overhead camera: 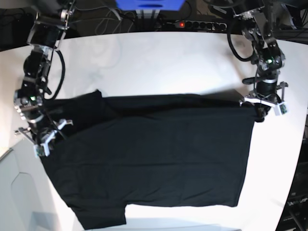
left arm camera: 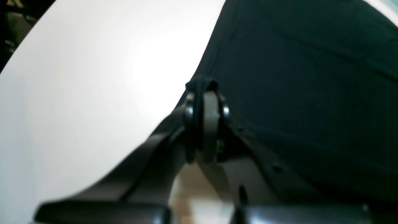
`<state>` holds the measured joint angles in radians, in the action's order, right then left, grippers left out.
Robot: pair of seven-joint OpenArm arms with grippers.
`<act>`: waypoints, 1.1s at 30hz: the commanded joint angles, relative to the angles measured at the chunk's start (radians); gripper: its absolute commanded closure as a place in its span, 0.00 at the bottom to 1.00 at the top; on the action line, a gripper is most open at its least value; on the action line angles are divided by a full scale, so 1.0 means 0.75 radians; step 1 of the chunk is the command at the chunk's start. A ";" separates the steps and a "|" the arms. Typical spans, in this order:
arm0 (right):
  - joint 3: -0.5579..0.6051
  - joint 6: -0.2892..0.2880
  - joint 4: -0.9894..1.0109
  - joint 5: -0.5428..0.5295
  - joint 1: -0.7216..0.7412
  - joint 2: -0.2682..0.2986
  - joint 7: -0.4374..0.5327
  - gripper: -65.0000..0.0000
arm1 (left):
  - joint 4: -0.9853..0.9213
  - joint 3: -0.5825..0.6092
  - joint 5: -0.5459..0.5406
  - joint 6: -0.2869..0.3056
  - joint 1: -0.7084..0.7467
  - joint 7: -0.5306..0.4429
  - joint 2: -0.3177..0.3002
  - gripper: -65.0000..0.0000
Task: Fold the T-shirt properly
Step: 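Pull the grasped shoulder corners apart and toward the robot with both grippers, then adjust both grippers' hold on the shirt's collar edge corners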
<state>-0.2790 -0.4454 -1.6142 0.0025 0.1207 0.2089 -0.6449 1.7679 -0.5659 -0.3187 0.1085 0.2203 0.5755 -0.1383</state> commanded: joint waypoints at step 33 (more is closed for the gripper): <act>-0.005 -0.019 0.179 -0.004 0.280 0.009 0.036 1.00 | -0.077 -0.001 -0.006 -0.007 -0.203 -0.030 -0.017 0.95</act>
<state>-0.2802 -0.4458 -1.4620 0.0044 0.3046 0.2043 -0.6430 1.6928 -0.5621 -0.3195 0.1081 0.0875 0.5812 -0.1375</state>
